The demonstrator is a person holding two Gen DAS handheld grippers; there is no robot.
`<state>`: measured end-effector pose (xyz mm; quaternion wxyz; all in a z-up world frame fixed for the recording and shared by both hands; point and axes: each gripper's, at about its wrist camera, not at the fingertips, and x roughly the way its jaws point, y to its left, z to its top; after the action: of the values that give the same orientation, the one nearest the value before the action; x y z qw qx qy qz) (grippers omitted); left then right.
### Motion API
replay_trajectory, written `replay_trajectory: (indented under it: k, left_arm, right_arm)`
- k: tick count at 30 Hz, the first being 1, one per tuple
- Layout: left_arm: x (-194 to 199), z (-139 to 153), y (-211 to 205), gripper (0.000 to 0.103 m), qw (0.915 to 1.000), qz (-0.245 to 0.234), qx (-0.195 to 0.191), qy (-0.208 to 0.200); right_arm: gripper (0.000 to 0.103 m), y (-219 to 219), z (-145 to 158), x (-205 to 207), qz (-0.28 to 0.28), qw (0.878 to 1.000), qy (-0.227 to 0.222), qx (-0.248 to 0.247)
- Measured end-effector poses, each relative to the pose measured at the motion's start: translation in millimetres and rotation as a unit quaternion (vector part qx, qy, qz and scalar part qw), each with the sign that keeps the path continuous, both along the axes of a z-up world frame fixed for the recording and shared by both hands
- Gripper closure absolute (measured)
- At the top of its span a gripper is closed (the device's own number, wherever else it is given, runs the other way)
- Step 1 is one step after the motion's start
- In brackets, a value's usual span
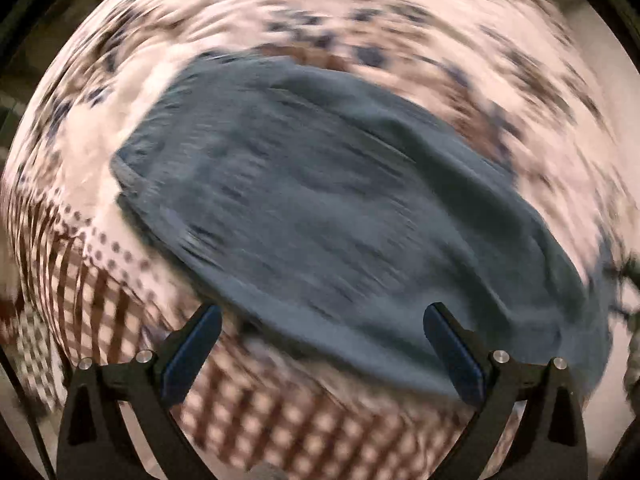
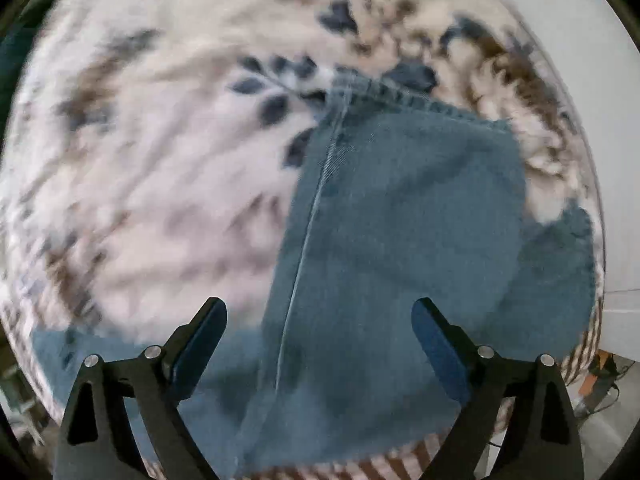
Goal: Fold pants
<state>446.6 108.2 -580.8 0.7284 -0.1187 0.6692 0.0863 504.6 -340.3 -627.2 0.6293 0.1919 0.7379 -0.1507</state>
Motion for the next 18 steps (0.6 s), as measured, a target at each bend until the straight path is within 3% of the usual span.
replay_trajectory:
  k: [1,3,4,5,9,11,13,16,17,18]
  left_arm:
    - [8,-8,14,0.000,0.9998,0.017,0.004,0.003]
    - [18,-17,33,0.000,0.9994,0.033,0.010,0.006]
    - [21,-19,40,0.000,0.9992,0.039,0.011,0.005]
    - [25,-20,46,0.000,0.9990,0.044,0.009,0.003]
    - [27,-14,54,0.000,0.9986,0.050,0.013,-0.009]
    - [21,-5,56,0.000,0.9983,0.055,0.009,-0.019]
    - [13,2,48,0.000,0.9976,0.062,0.003,-0.032]
    - [-1,4,36,0.000,0.9971,0.063,0.001,-0.044]
    - [1,0,26,0.000,0.9973,0.060,0.005,-0.044]
    - [-2,-5,20,0.000,0.9976,0.056,0.009,-0.041]
  right_arm:
    - [0.026,0,-16,6,0.006,1.000,0.022,-0.007]
    - [0.079,2,-30,8,0.025,0.999,0.046,-0.015]
    - [0.083,2,-22,3,0.021,0.999,0.030,-0.020]
    - [0.087,1,-13,0,0.021,0.999,0.017,-0.025]
    - [0.090,-16,78,-39,-0.019,0.994,-0.100,-0.040]
    - [0.090,-35,138,-74,-0.062,0.978,-0.194,-0.040]
    - [0.090,-58,177,-110,-0.103,0.957,-0.270,-0.029]
    - [0.090,-88,190,-158,-0.137,0.934,-0.327,-0.033]
    - [0.090,-95,179,-172,-0.146,0.933,-0.326,-0.033]
    - [0.090,-108,149,-190,-0.174,0.939,-0.296,-0.026]
